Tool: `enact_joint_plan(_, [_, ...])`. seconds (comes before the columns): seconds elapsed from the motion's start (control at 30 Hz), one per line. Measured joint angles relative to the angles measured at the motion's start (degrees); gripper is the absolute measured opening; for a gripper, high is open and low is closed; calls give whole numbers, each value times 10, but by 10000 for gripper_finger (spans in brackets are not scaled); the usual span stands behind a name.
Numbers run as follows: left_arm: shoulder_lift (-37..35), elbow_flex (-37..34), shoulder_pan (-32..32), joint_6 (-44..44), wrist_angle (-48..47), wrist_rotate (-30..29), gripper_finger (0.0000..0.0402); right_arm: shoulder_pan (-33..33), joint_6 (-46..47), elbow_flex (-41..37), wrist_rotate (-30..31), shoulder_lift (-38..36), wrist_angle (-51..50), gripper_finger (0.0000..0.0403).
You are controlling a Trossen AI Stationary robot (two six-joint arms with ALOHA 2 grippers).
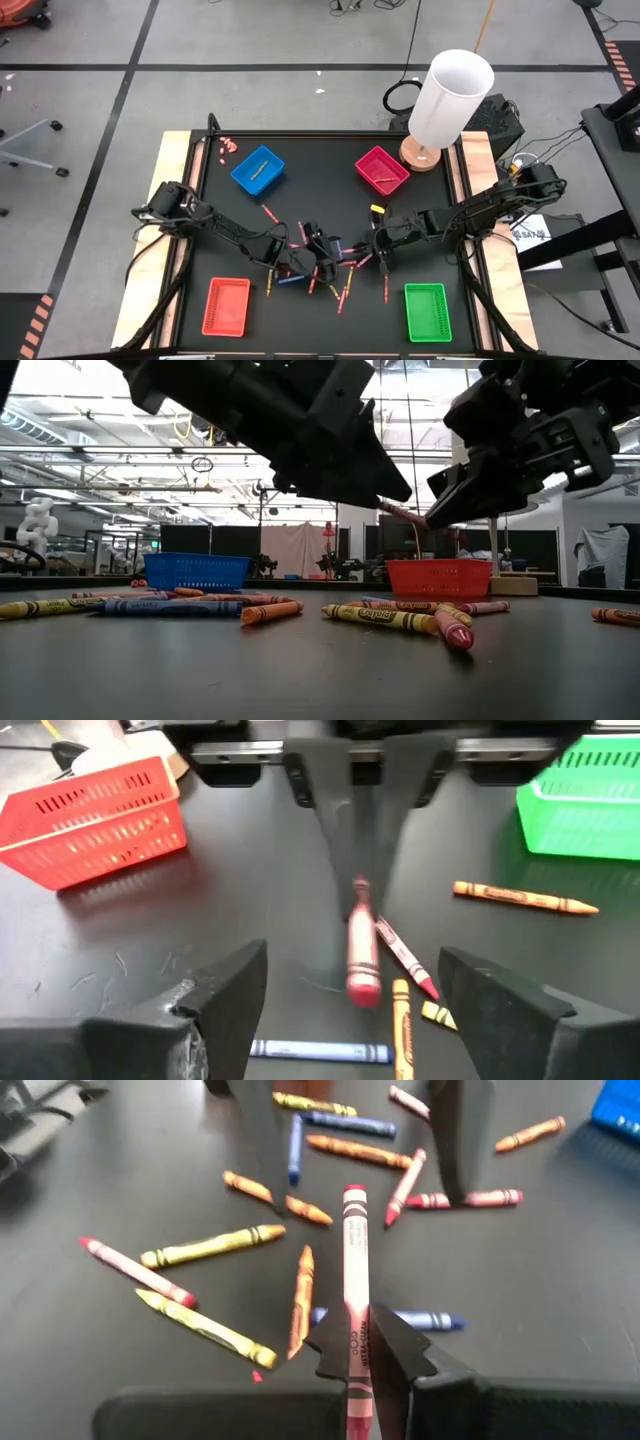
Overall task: Sort crayons
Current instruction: Put the red crayon into the orange bin
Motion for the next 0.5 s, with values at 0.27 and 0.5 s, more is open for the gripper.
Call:
enact_joint_plan(0.27, [0,0,11,-1,3,25,261,6,-1,0,1,0,7,4])
enact_joint_plan(0.5, [0,0,10,3,3,40,207,6,-1,0,2,0,32,4])
